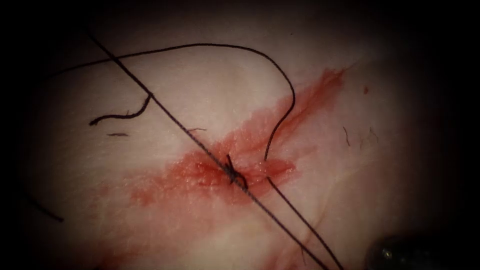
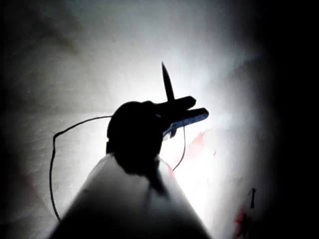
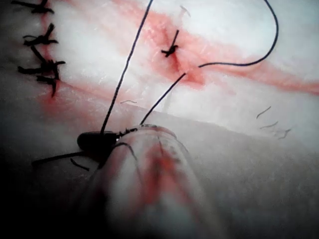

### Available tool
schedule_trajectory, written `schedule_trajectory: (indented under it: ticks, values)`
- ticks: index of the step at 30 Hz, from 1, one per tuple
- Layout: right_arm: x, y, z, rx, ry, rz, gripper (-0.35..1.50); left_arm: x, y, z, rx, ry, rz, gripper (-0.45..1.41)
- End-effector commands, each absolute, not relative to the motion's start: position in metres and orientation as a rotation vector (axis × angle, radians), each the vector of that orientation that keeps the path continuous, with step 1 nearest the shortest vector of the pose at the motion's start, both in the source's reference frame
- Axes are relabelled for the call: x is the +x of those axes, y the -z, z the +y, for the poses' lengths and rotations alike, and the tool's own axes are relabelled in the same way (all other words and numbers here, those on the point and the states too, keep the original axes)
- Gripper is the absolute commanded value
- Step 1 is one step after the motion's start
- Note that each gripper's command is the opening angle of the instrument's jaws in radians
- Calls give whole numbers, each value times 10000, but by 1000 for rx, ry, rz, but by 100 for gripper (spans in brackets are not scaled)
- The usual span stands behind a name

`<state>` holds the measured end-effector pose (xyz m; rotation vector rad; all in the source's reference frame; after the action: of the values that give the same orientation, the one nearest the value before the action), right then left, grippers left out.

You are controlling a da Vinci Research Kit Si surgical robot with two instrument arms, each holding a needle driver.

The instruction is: Wound Closure

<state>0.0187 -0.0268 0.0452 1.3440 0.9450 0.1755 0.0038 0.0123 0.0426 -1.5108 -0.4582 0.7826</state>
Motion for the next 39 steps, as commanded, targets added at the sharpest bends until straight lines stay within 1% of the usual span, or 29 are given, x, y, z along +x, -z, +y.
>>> schedule_trajectory:
  ticks: [1, 4, 7, 13, 16, 21, 25, 26, 27, 28, 29, 31, 33, 36, 37, 38, 39]
  values:
    - [189, -454, -262, 1355, -168, 940, -35, 38, -429, 125, -1510, -796, -429, -45]
    - [177, -449, -254, 1368, -180, 925, -35, 52, -428, 128, -1499, -841, -329, -45]
    - [150, -440, -242, 1355, -215, 898, -35, 72, -429, 131, -1460, -867, -255, -45]
    - [113, -438, -230, 1345, -281, 825, -35, 95, -427, 134, -1427, -863, -197, -45]
    - [87, -437, -230, 1356, -332, 744, -35, 108, -426, 136, -1408, -858, -164, -45]
    - [67, -435, -229, 1367, -380, 692, -35, 121, -425, 136, -1396, -853, -143, -45]
    - [59, -431, -226, 1363, -396, 671, -35, 128, -425, 137, -1391, -852, -129, -45]
    - [59, -430, -224, 1352, -409, 678, -35, 128, -424, 137, -1388, -851, -123, -45]
    - [69, -426, -211, 1267, -397, 780, -35, 124, -423, 136, -1394, -855, -125, -45]
    - [90, -419, -187, 1150, -379, 902, -35, 113, -420, 134, -1406, -872, -131, -45]
    - [101, -416, -176, 1084, -319, 968, -35, 107, -419, 133, -1414, -877, -139, -45]
    - [120, -410, -161, 981, -256, 1044, -35, 93, -415, 130, -1429, -876, -182, -45]
    - [133, -407, -154, 916, -357, 1048, -35, 77, -409, 128, -1448, -879, -256, -45]
    - [151, -404, -143, 755, -771, 1040, -35, 52, -398, 125, -1481, -874, -390, -45]
    - [159, -407, -139, 680, -916, 1020, -35, 28, -388, 121, -1515, -903, -482, -45]
    - [162, -409, -139, 651, -931, 1003, -35, 17, -383, 119, -1521, -907, -522, -45]
    - [163, -412, -142, 621, -936, 976, -27, 2, -376, 116, -1543, -916, -578, -45]
